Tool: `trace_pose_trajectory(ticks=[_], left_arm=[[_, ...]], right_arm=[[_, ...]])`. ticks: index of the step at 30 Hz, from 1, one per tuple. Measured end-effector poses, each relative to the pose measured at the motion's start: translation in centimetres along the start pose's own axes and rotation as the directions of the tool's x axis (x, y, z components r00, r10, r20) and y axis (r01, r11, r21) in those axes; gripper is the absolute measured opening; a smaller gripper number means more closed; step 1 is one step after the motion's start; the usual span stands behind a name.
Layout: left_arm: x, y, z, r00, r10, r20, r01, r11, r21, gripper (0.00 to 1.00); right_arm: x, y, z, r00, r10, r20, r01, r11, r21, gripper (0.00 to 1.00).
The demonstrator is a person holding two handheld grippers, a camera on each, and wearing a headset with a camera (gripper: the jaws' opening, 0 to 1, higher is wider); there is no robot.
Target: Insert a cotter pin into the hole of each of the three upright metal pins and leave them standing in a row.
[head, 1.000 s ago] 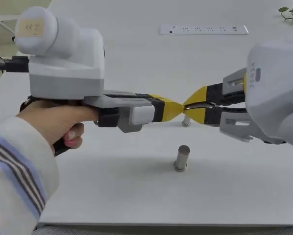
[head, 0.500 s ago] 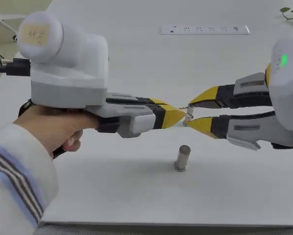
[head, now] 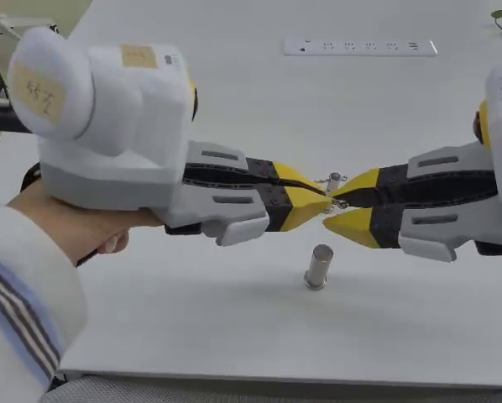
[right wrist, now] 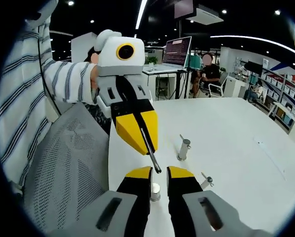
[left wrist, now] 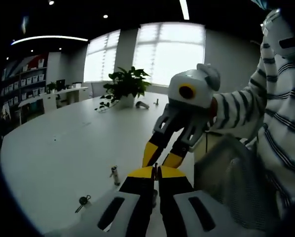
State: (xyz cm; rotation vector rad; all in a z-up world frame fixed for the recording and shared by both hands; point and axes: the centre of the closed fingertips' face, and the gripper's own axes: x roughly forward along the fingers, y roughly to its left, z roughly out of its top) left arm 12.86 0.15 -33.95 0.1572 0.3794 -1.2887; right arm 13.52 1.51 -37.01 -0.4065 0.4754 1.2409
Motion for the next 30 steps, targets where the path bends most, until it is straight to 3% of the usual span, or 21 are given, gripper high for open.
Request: trace_pose_trajectory(ticks=[5,12,17,22,27,30], left_arm=[[0.2,-0.8,-0.6,0.9994,-0.017,-0.032,0.018,0.999,0.041,0.00],[0.5,-1.9,-1.3,0.9945,-0.074,-0.074,0.080,0.993,0.088,0.00],[0.5,-2.3,-2.3,0.9889,-0.110,-0.099,0.120,0.988,0.099,0.00],[0.3,-2.5,-3.5,0.9821,-0.136,-0.130,0.150,0.984,0.097,0.00],[0.4,-2.4,-4.1,0.9823,-0.141,-0.124,0.151,0.986,0.077,0.00],[0.5,-1.6,-4.8,0.9839,-0.104,-0.145,0.118,0.989,0.087,0.02]], right_arm=[[0.1,1.5,-0.1,0.9981,0.061,-0.010,-0.061,0.998,0.003,0.00],[-0.3,2.3,-1.0,0.9938,0.103,-0.042,-0.104,0.994,-0.021,0.00],[-0.7,3.2,-1.7,0.9878,0.139,-0.071,-0.144,0.987,-0.077,0.00],[-0.9,3.4,-2.3,0.9830,0.160,-0.089,-0.167,0.983,-0.073,0.00],[-1.1,3.6,-3.0,0.9826,0.155,-0.102,-0.164,0.983,-0.081,0.00],[-1.5,3.4,-3.5,0.9830,0.149,-0.107,-0.157,0.985,-0.070,0.00]])
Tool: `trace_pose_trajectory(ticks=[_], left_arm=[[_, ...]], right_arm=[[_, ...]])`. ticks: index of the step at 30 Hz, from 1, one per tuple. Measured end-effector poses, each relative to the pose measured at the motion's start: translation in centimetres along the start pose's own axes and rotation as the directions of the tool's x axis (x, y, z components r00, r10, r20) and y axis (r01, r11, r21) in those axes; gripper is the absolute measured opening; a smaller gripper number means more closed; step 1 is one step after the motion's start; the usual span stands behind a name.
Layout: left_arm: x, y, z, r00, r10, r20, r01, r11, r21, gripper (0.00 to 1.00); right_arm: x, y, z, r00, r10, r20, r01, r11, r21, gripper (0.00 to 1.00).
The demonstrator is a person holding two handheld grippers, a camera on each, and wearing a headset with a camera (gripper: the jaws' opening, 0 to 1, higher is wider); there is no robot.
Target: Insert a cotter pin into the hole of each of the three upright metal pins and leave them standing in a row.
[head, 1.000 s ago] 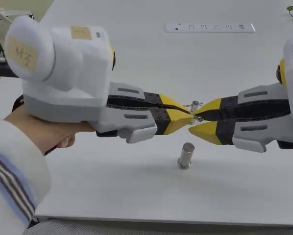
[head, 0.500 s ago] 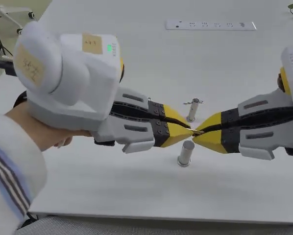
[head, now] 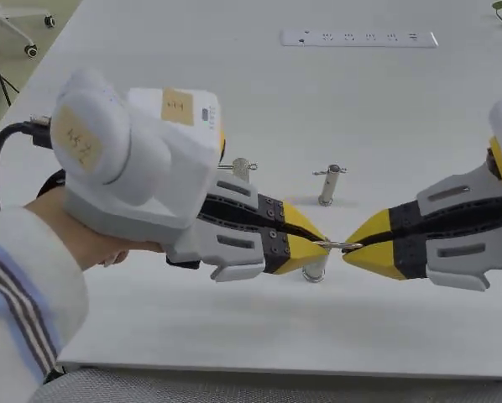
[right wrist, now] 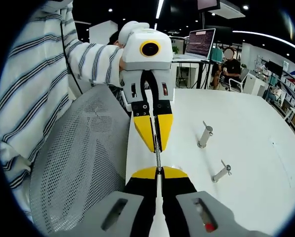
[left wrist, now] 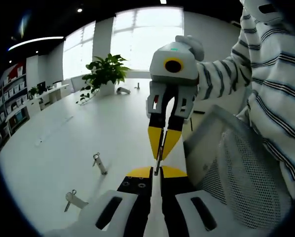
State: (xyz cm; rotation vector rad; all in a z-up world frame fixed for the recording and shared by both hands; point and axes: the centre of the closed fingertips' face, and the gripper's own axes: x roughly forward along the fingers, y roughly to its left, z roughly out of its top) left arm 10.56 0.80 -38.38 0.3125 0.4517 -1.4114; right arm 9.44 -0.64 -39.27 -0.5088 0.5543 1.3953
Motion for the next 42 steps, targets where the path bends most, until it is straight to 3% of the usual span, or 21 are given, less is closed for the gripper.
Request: trace_pose_trajectory(ticks=[4,8,18,29,35,42], left_arm=[[0.2,0.9,-0.7,0.9993,0.035,-0.016,-0.035,0.999,-0.020,0.18],[0.7,1.4,-1.5,0.9973,0.052,-0.051,-0.054,0.998,-0.025,0.18],[2.5,2.2,-2.4,0.9937,0.060,-0.094,-0.065,0.996,-0.054,0.21],[3.7,2.2,-3.5,0.9872,0.051,-0.151,-0.058,0.997,-0.042,0.19],[4.0,2.3,-4.0,0.9843,0.051,-0.169,-0.059,0.998,-0.039,0.10],[3.9,2.5,-4.1,0.9844,0.044,-0.170,-0.052,0.998,-0.040,0.09]], right_arm=[[-0.6,-0.9,-1.8,0.9982,-0.048,-0.036,0.049,0.998,0.037,0.00],[-0.6,-1.6,-3.7,0.9934,-0.079,-0.082,0.084,0.995,0.053,0.00],[0.6,-2.4,-6.2,0.9858,-0.099,-0.136,0.112,0.990,0.091,0.00],[1.1,-2.5,-6.7,0.9848,-0.088,-0.150,0.104,0.989,0.102,0.00],[1.3,-2.6,-6.7,0.9854,-0.079,-0.151,0.095,0.991,0.098,0.00],[1.5,-2.7,-6.6,0.9856,-0.075,-0.152,0.089,0.992,0.089,0.00]])
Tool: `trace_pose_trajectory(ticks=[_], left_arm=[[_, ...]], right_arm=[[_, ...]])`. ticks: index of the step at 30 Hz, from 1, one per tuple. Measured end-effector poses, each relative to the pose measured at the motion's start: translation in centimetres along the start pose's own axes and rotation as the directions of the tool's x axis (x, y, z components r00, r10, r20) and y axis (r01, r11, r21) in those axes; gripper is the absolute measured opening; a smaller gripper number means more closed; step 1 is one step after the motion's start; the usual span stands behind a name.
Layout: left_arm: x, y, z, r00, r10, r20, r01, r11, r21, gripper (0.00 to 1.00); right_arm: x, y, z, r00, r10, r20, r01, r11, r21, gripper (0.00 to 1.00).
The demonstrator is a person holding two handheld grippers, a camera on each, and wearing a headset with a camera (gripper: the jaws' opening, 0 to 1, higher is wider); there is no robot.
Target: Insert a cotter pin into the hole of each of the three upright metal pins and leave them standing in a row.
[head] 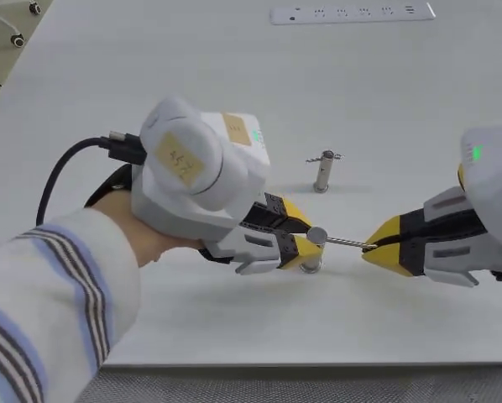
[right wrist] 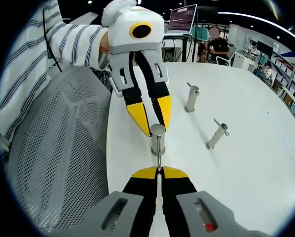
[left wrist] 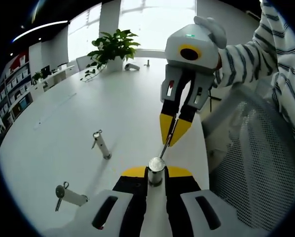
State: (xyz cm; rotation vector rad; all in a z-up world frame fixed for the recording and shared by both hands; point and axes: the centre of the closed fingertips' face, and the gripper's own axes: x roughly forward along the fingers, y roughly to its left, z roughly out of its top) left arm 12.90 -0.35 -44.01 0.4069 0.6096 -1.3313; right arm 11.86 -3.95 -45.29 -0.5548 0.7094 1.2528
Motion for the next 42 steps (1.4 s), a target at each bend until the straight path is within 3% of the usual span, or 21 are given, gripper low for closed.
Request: trace_pose_trajectory(ticks=[5,12,31,34,39,42], left_arm=[[0.0,0.1,0.0,1.0000,0.008,-0.002,-0.008,1.000,0.012,0.09],[0.0,0.0,0.1,0.9998,0.018,0.000,-0.018,1.000,-0.016,0.09],[0.1,0.0,-0.1,0.9997,0.026,-0.003,-0.026,0.999,-0.037,0.09],[0.1,0.0,-0.1,0.9996,0.028,-0.003,-0.028,0.999,-0.037,0.09],[0.1,0.0,0.0,0.9994,0.033,-0.002,-0.033,0.999,-0.040,0.09],[0.1,-0.1,0.0,0.9994,0.035,-0.002,-0.035,0.998,-0.043,0.09]], right_arm=[[0.1,-0.3,0.1,1.0000,-0.006,-0.001,0.006,1.000,-0.007,0.00],[0.6,-0.6,0.5,0.9998,-0.017,0.003,0.017,1.000,-0.003,0.00],[2.0,0.2,2.2,0.9997,-0.006,0.026,0.008,0.998,-0.057,0.00],[2.0,-0.1,2.2,0.9994,-0.018,0.030,0.019,0.999,-0.040,0.00],[1.5,0.1,1.9,0.9992,-0.017,0.037,0.019,0.999,-0.033,0.09],[1.2,0.1,1.7,0.9992,-0.019,0.036,0.020,1.000,-0.018,0.06]])
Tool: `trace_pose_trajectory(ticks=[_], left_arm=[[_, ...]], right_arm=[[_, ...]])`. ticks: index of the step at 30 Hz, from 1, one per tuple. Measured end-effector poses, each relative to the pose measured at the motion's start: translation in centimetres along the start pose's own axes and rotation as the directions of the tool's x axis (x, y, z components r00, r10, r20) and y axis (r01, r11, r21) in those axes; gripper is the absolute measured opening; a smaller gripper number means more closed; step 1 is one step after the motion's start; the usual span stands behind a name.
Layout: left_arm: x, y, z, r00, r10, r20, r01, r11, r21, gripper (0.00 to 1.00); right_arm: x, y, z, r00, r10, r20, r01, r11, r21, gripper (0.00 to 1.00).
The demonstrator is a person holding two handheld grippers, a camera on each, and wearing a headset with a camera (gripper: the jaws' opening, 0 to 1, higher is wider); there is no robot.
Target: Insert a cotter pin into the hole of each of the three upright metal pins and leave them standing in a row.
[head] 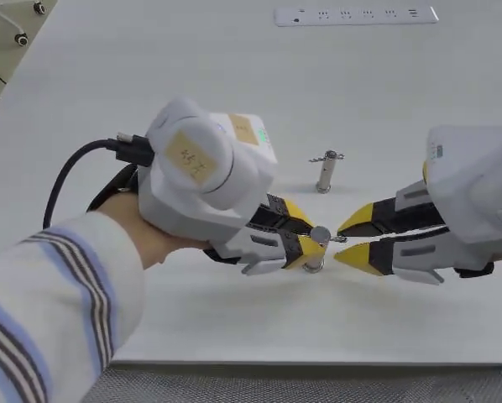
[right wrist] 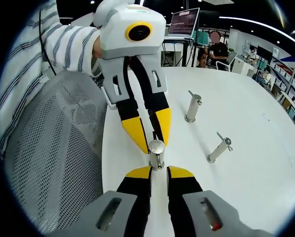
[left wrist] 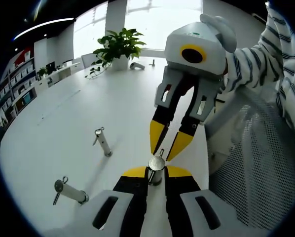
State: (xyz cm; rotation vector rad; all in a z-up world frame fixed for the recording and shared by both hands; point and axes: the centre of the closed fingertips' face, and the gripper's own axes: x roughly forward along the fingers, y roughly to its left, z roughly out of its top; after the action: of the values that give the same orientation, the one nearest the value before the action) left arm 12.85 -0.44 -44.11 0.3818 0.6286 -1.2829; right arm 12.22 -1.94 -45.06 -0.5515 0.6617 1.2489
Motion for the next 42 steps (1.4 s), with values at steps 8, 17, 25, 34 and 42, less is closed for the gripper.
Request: trace_pose_trajectory(ticks=[8,17,25,34,42], left_arm=[[0.0,0.0,0.0,1.0000,0.003,-0.001,-0.003,1.000,-0.002,0.09],[0.1,0.1,0.0,1.0000,0.004,-0.003,-0.004,1.000,-0.002,0.09],[0.1,0.1,0.0,1.0000,0.009,-0.001,-0.009,1.000,-0.021,0.09],[0.2,-0.1,-0.1,0.9998,0.019,0.002,-0.019,1.000,0.007,0.11],[-0.4,-0.7,-0.4,0.9990,0.022,0.039,-0.020,0.999,-0.046,0.39]], right_arm=[[-0.5,-0.1,0.5,0.9990,-0.019,0.040,0.017,0.999,0.045,0.00],[-0.3,-0.1,0.9,0.9987,-0.009,0.051,0.007,0.999,0.035,0.00],[-0.3,-0.3,1.1,0.9986,-0.011,0.052,0.012,1.000,-0.020,0.00],[-0.2,-0.2,1.3,0.9964,-0.034,0.077,0.033,0.999,0.014,0.02],[0.5,-0.6,0.1,0.9873,-0.057,0.148,0.043,0.995,0.095,0.14]])
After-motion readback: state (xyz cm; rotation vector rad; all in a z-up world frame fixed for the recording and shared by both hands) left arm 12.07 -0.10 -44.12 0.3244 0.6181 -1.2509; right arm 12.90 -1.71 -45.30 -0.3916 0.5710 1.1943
